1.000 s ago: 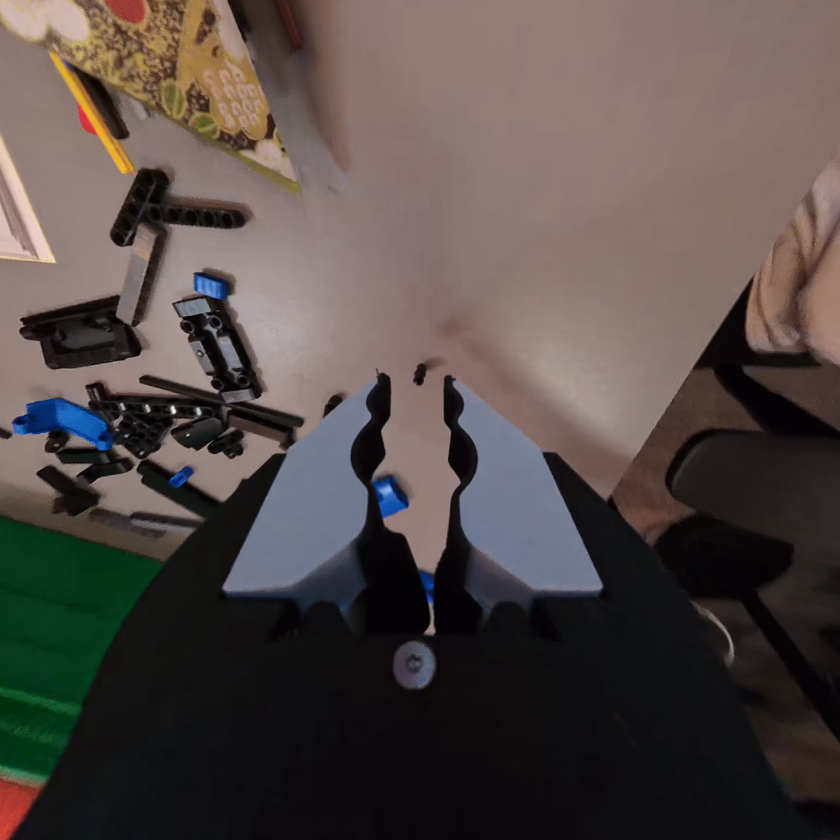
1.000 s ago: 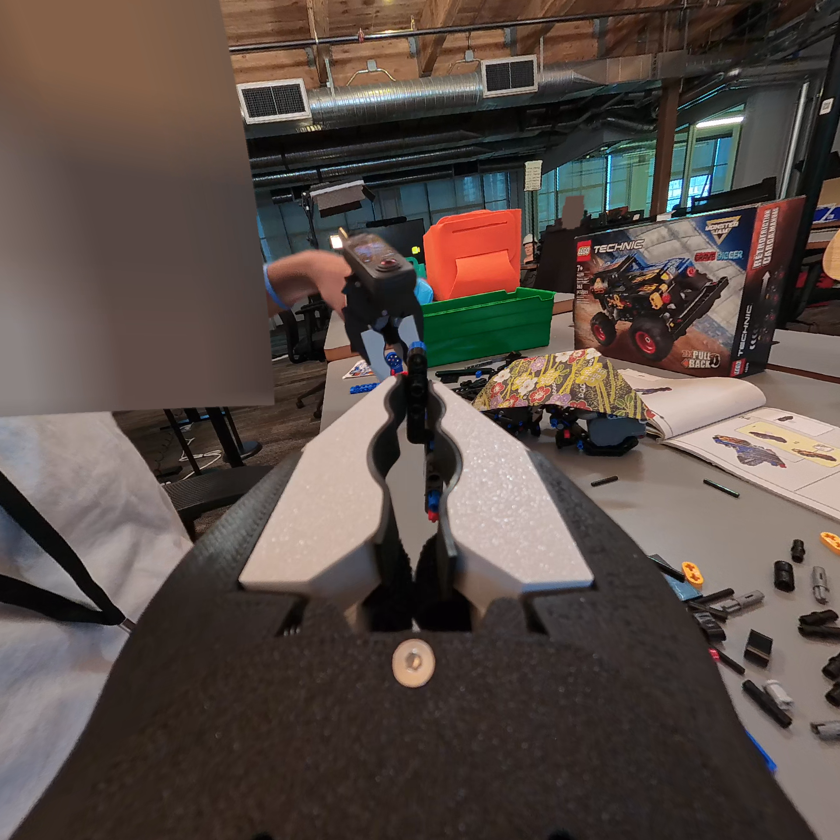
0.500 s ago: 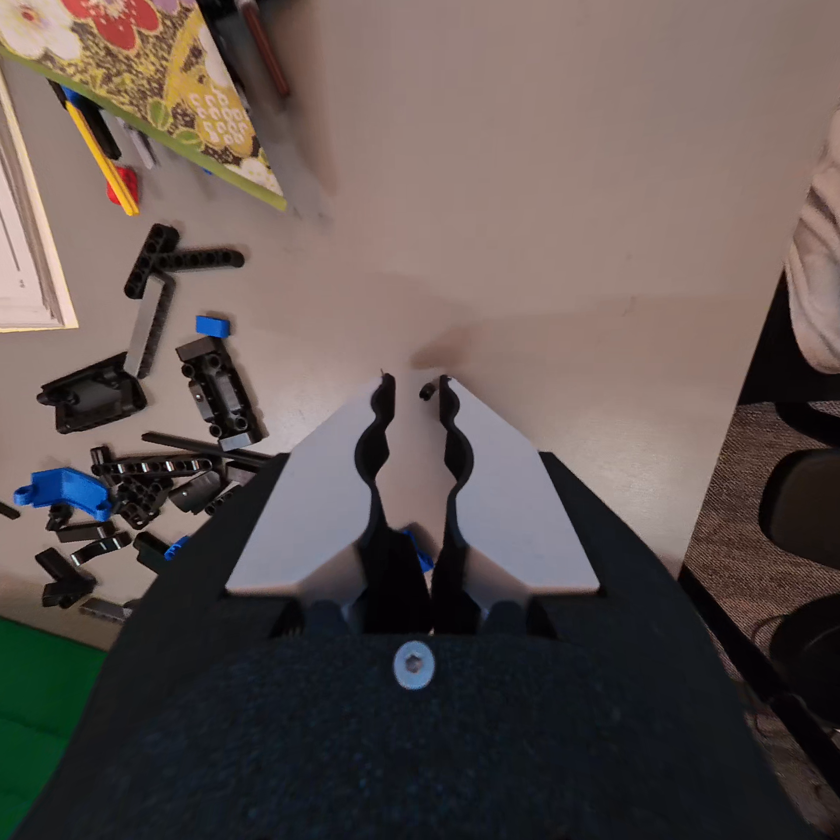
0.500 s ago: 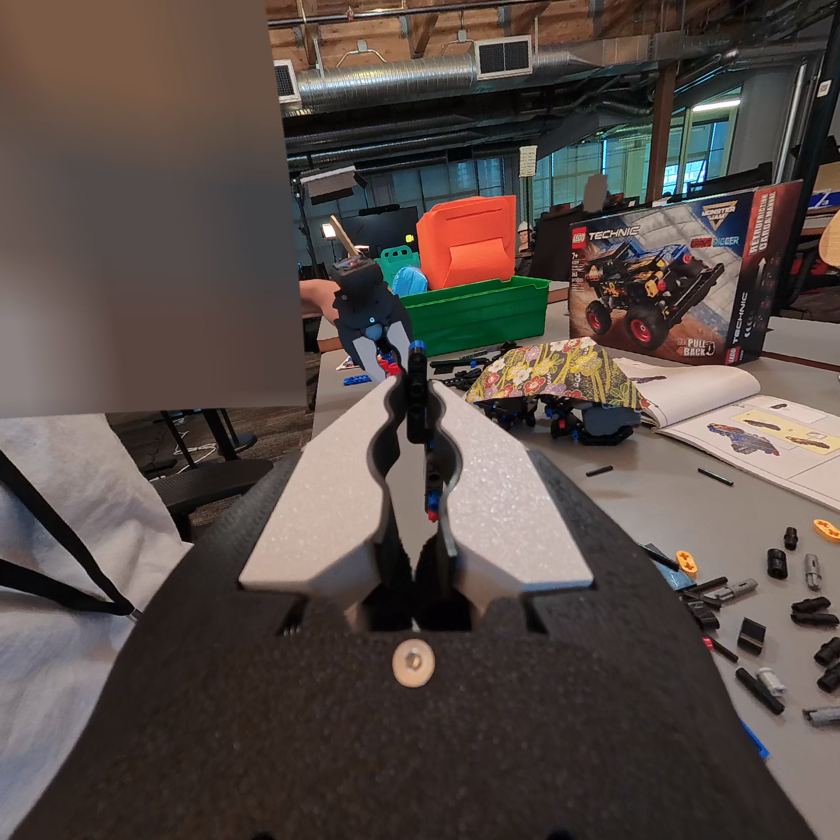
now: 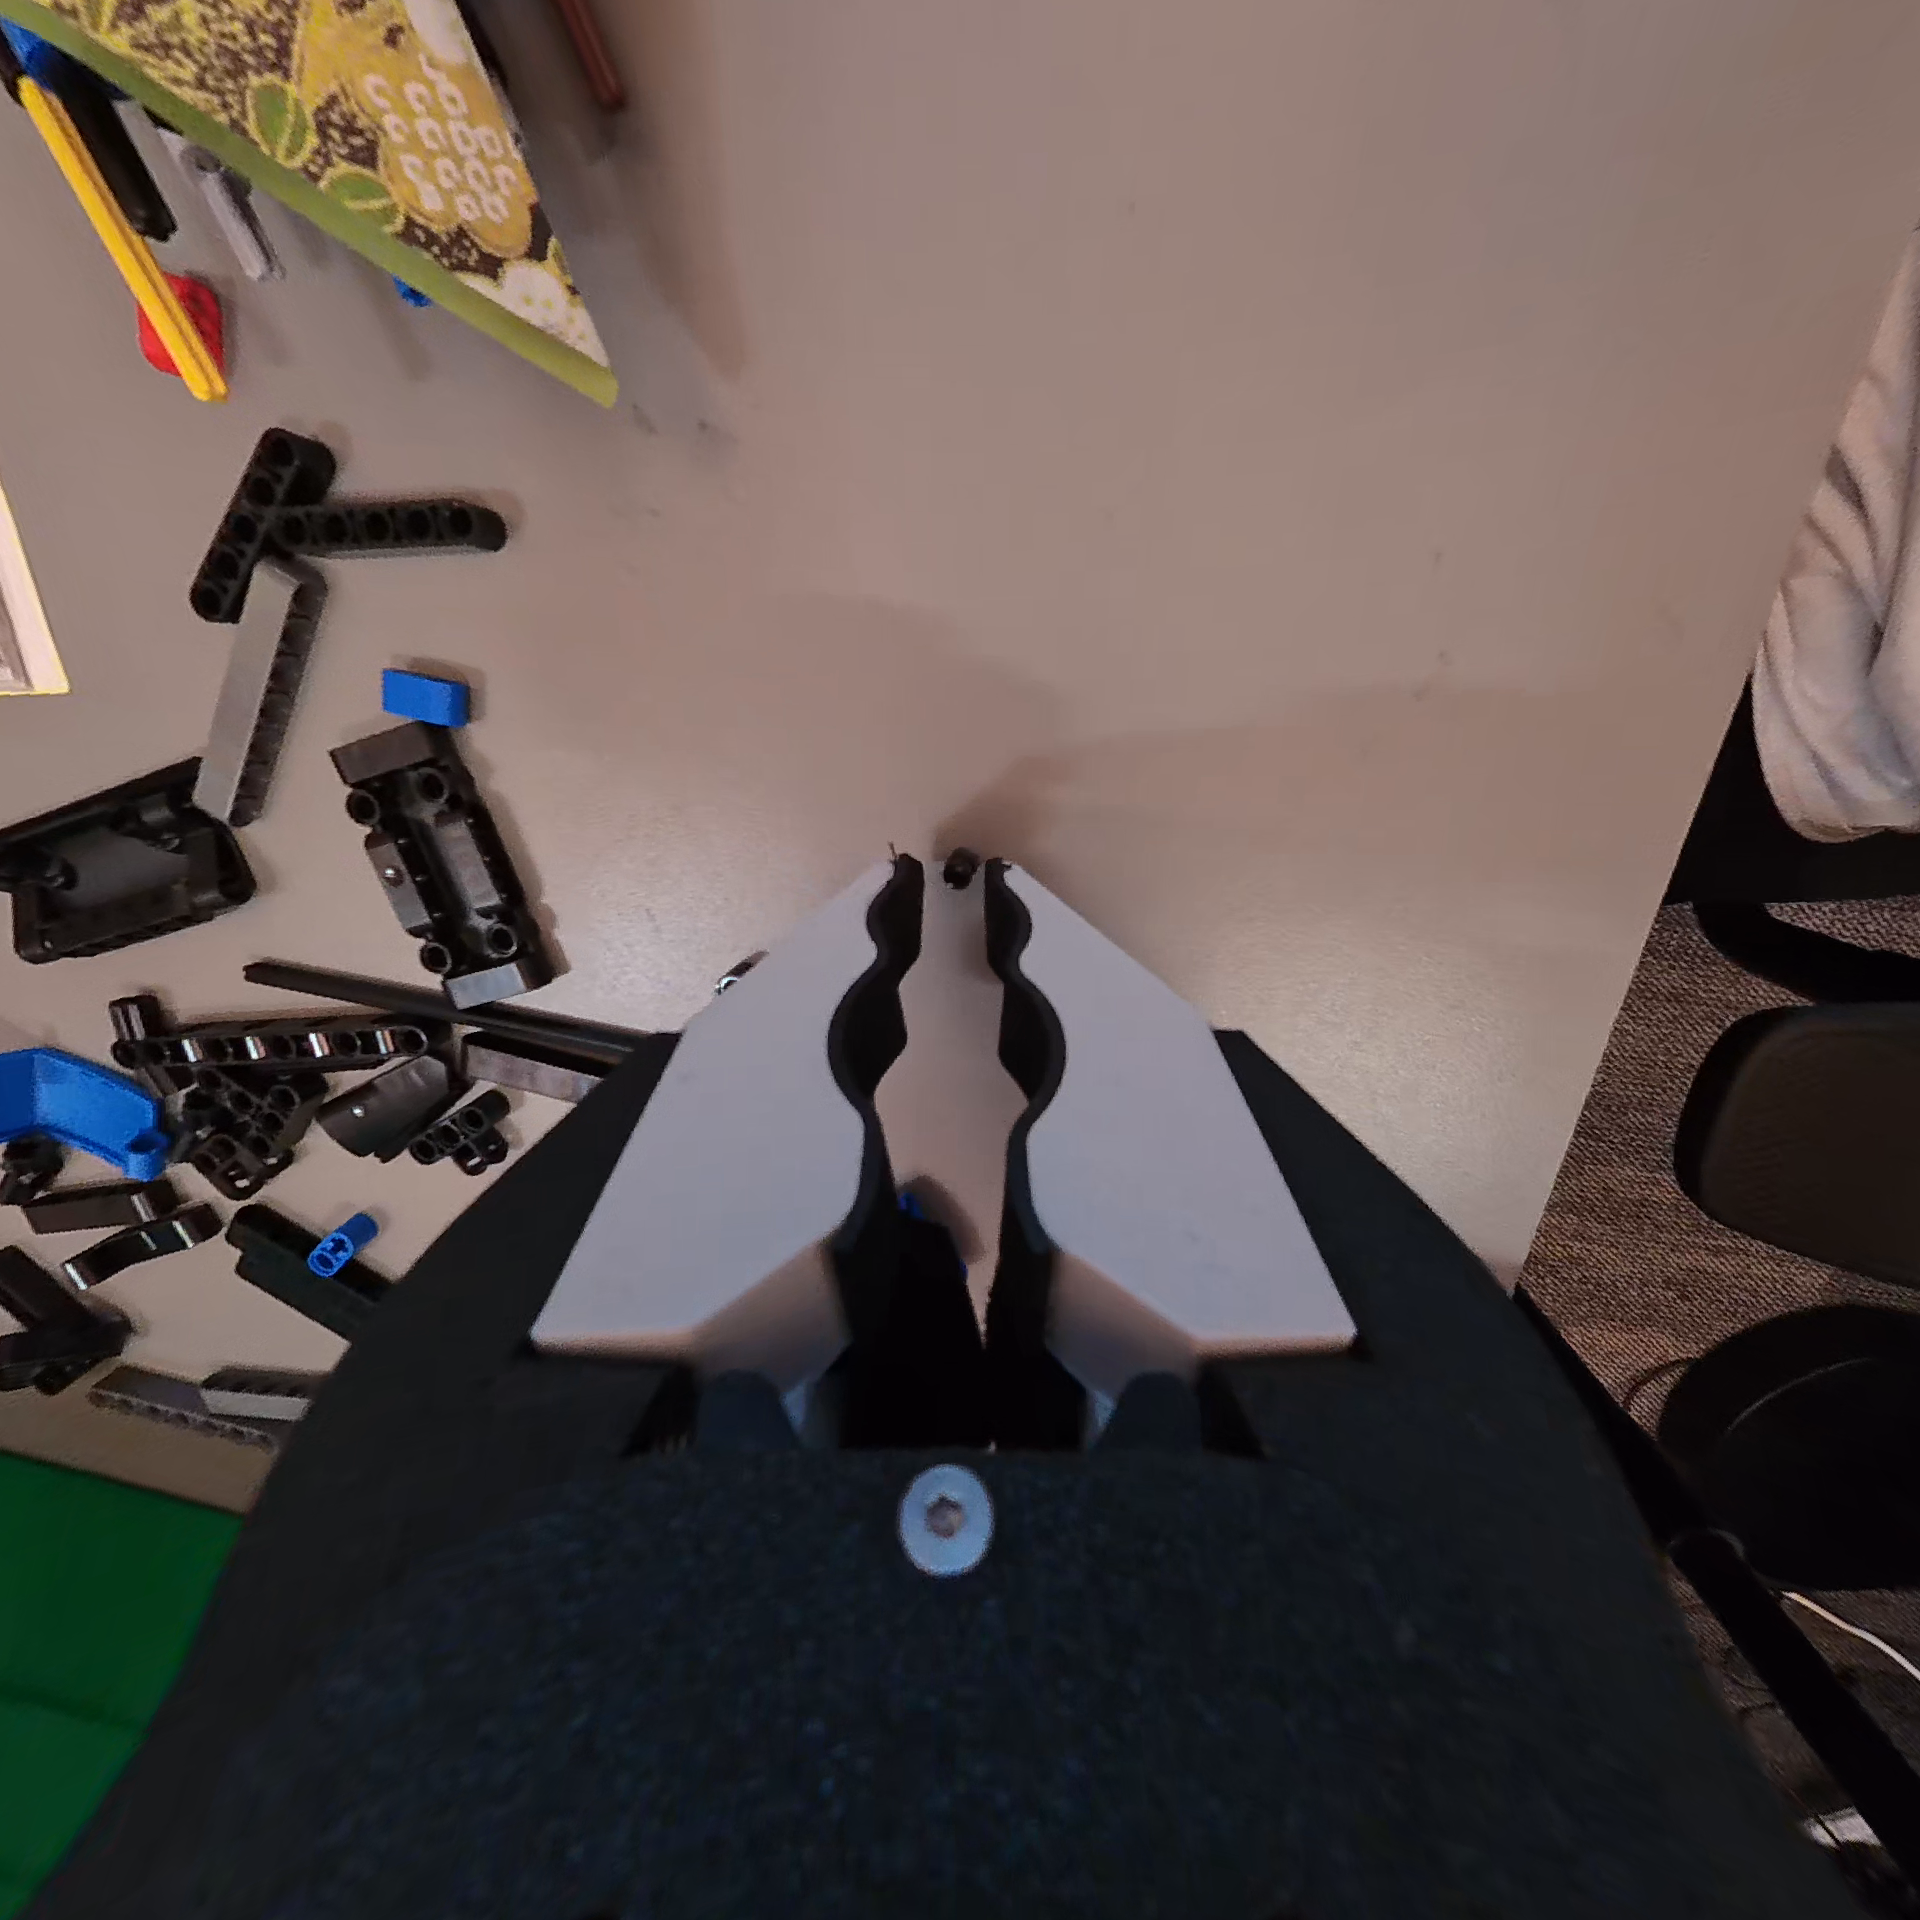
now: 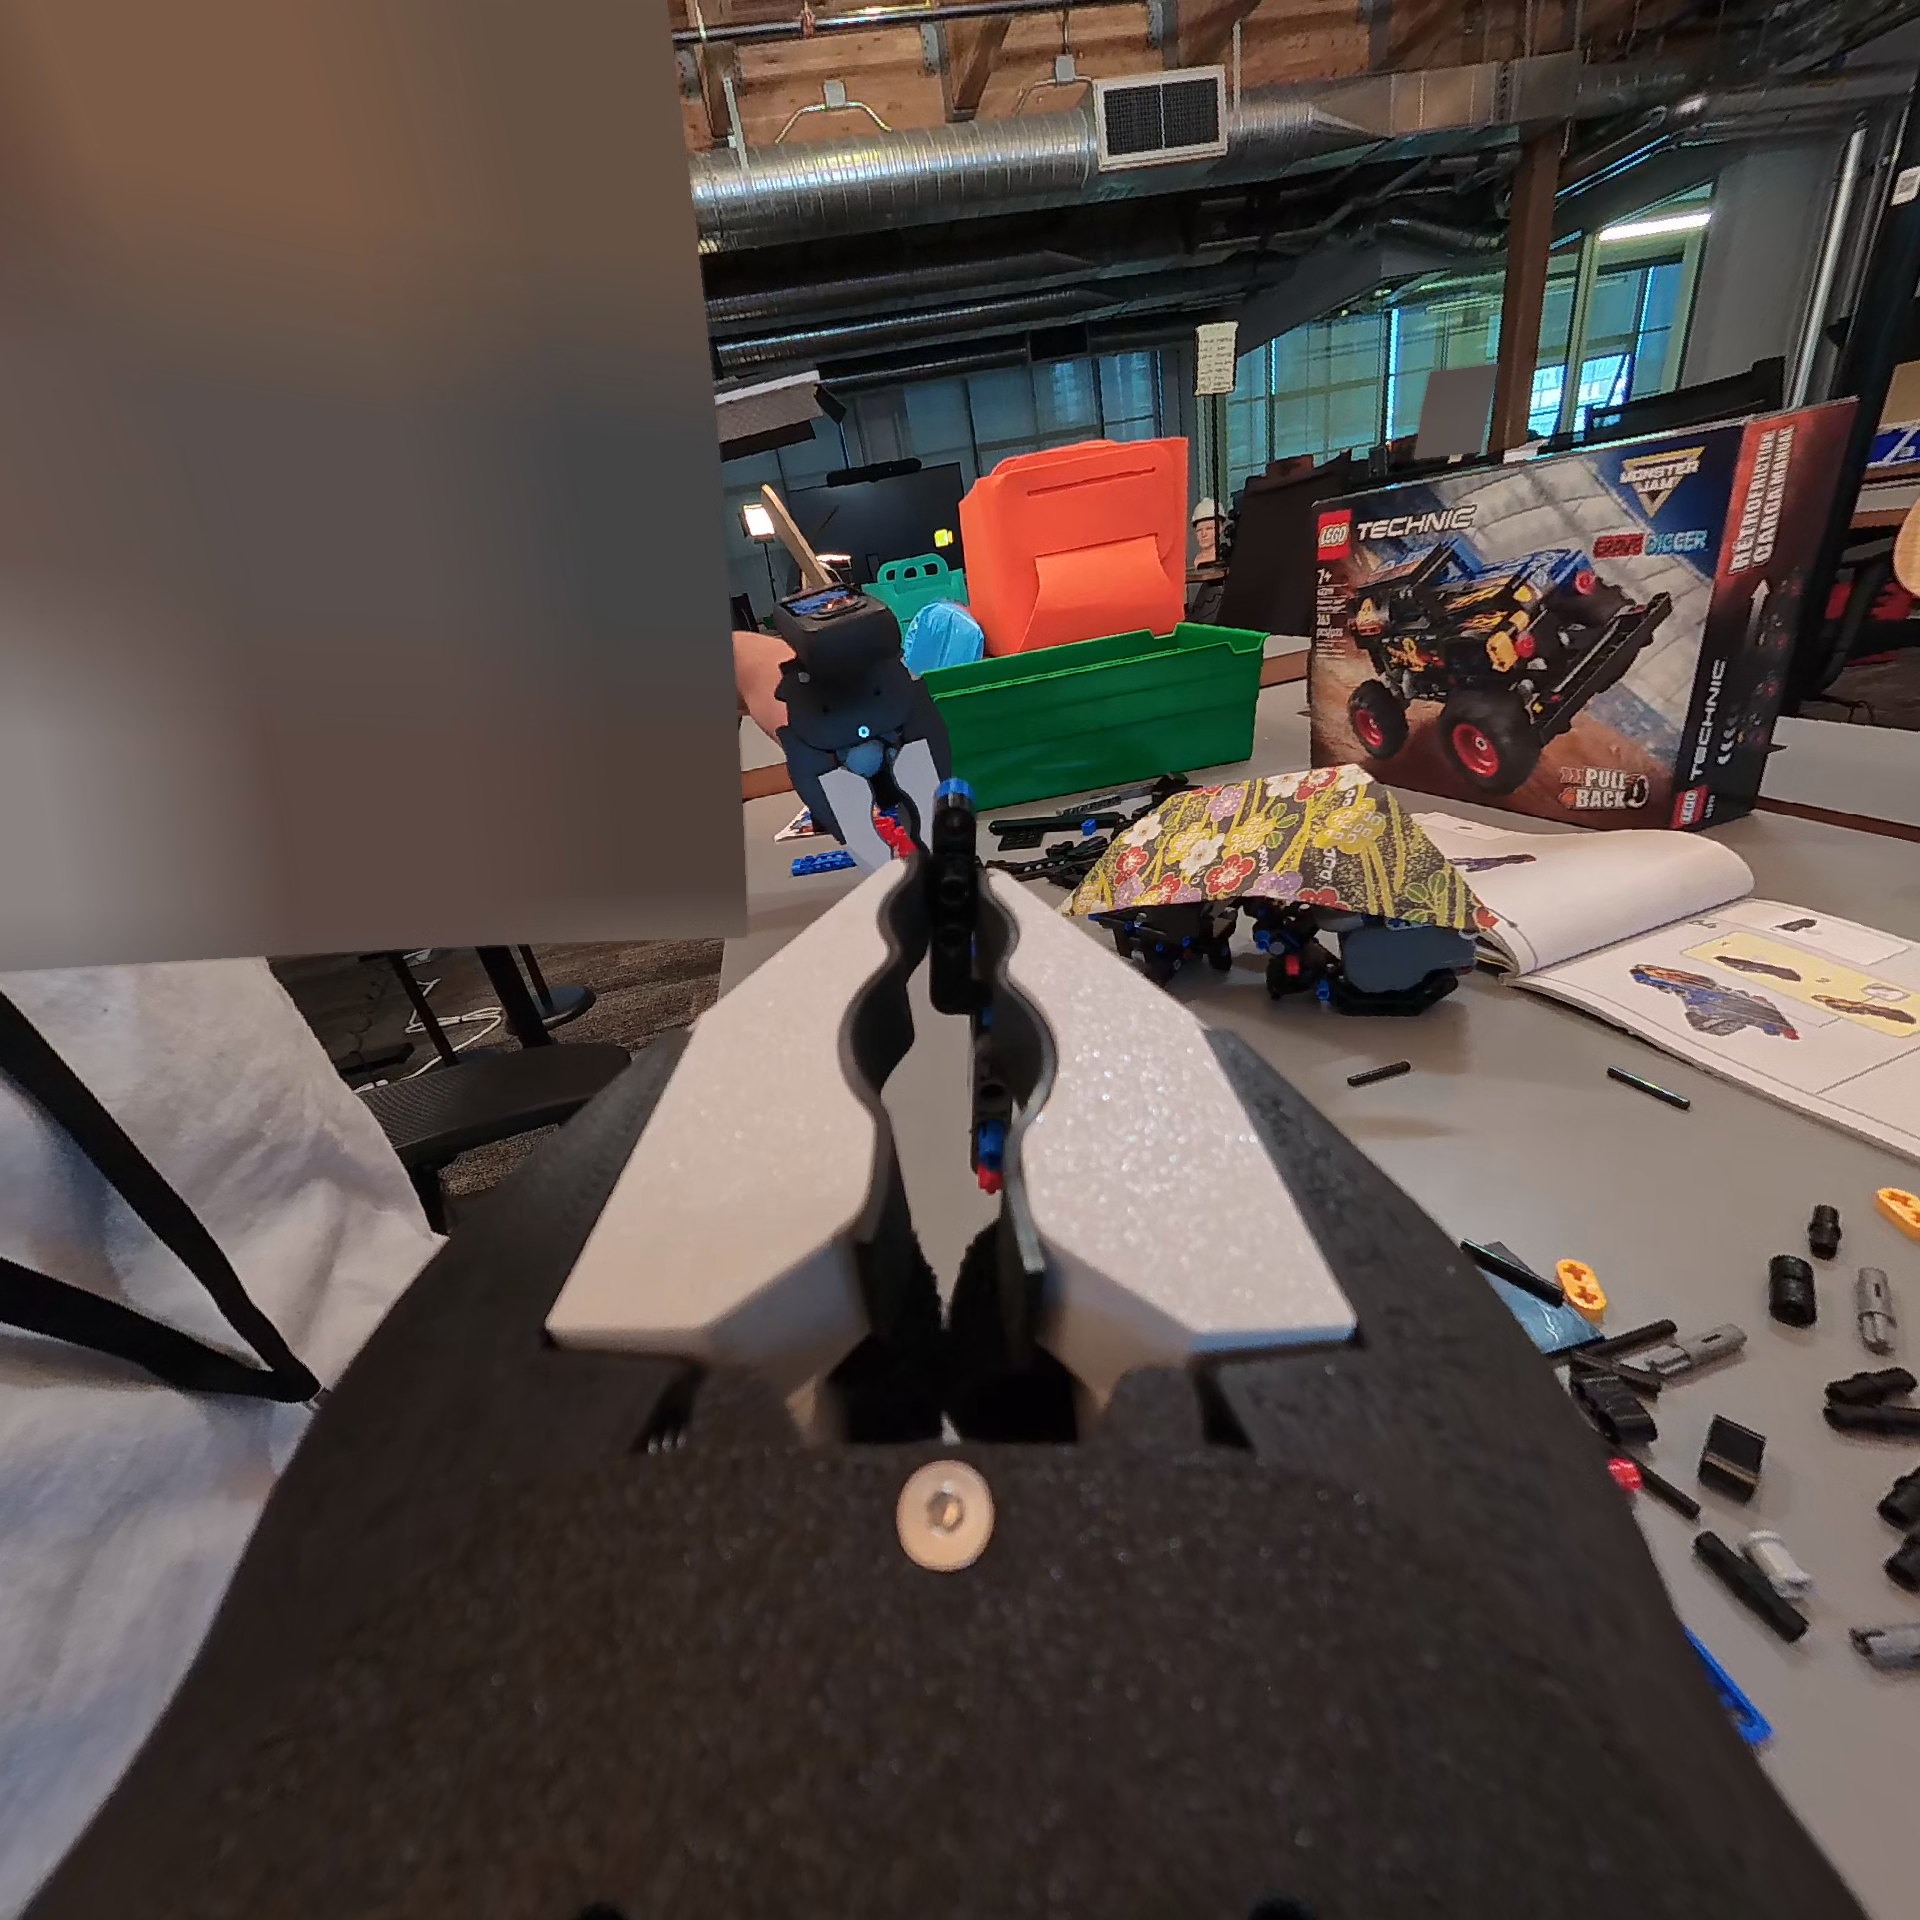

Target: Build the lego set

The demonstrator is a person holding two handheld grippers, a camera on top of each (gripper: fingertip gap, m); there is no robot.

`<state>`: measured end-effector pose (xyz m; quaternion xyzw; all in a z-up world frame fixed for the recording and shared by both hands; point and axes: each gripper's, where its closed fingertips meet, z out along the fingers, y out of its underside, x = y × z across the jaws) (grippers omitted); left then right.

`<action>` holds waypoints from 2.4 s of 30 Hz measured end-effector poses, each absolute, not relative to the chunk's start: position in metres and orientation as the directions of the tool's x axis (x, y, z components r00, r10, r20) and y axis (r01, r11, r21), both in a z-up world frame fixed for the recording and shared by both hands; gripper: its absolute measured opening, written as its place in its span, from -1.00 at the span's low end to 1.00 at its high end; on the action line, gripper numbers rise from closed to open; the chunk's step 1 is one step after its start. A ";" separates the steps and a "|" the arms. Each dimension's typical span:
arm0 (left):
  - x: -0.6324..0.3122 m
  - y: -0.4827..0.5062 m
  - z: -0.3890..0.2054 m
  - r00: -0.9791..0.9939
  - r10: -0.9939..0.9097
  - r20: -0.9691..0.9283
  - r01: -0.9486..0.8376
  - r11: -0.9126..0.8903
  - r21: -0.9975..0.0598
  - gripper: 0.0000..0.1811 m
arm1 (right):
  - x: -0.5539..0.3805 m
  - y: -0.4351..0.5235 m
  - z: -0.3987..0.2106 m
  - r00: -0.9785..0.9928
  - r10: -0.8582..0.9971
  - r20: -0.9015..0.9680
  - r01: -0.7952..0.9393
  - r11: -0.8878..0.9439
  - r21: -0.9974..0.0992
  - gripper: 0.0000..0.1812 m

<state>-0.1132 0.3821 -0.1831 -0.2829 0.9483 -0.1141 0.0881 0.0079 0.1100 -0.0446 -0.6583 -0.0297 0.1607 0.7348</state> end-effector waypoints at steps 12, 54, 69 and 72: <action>-0.115 0.383 -0.187 -0.810 -0.583 -0.063 -0.553 0.796 -0.247 -0.96 | 0.008 0.110 -0.045 0.947 0.274 -0.168 -0.197 0.081 -0.977 -0.93; 0.002 0.182 -0.047 -0.887 -0.462 0.020 -0.018 -0.008 -1.000 -0.98 | 0.001 0.186 -0.056 0.686 0.438 -0.581 -0.607 -0.097 -0.789 -0.94; 0.003 0.176 -0.058 -0.886 -0.463 0.032 -0.055 0.036 -0.998 -0.98 | -0.002 0.186 -0.061 0.750 0.407 -0.522 -0.529 -0.105 -0.842 -0.93; 0.003 0.176 -0.062 -0.889 -0.455 0.047 -0.073 0.040 -0.997 -0.98 | -0.001 0.185 -0.062 0.741 0.407 -0.534 -0.543 -0.105 -0.833 -0.93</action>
